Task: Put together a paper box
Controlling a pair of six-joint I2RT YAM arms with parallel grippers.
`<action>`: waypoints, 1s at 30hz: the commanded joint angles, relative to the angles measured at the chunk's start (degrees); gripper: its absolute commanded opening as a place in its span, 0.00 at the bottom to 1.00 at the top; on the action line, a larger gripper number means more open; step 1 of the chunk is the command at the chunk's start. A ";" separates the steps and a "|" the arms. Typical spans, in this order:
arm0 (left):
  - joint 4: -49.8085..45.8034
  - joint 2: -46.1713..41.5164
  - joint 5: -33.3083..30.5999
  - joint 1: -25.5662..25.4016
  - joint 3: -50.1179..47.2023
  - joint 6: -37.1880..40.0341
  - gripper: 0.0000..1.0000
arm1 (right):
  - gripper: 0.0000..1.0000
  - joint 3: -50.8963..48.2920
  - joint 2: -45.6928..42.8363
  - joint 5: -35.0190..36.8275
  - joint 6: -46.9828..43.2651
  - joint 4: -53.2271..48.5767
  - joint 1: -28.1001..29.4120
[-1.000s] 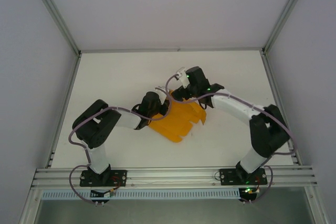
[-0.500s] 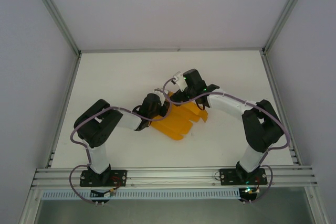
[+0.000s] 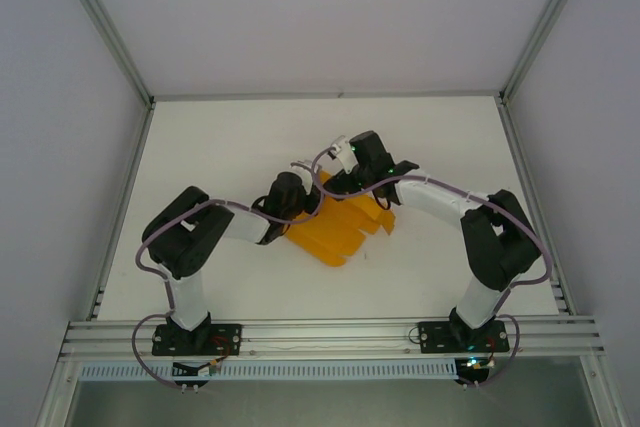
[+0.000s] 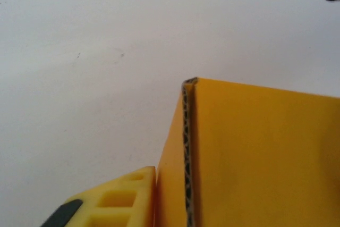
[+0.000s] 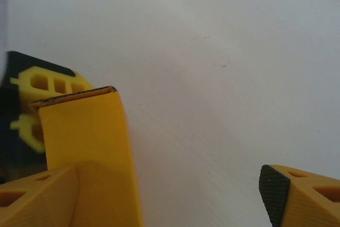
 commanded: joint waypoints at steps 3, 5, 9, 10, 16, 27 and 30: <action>-1.64 3.04 -1.07 0.83 3.11 -2.33 0.00 | 0.89 -2.52 1.02 0.12 0.17 -6.40 -0.51; -1.21 3.34 -3.25 0.81 2.69 -2.55 0.00 | 0.89 -2.80 0.01 0.21 1.77 -6.13 -0.87; -1.04 2.54 -5.95 0.82 1.32 -3.63 0.00 | 0.93 -4.29 -5.18 4.12 9.66 -3.84 -1.70; -0.80 1.81 -5.72 0.78 0.60 -4.14 0.00 | 0.94 -4.69 -7.23 5.70 11.52 -3.94 -1.85; -5.01 -2.98 -5.96 0.90 -0.87 -8.08 0.00 | 0.99 -8.39 -20.22 12.86 19.26 -7.40 -1.86; -13.87 -9.06 -6.58 0.73 -0.31 -11.47 0.00 | 1.00 -12.02 -24.14 16.58 23.49 -12.71 -1.86; -13.78 -9.88 -5.65 0.68 -0.80 -11.56 0.00 | 0.99 -11.45 -20.64 19.31 22.56 -9.86 -1.78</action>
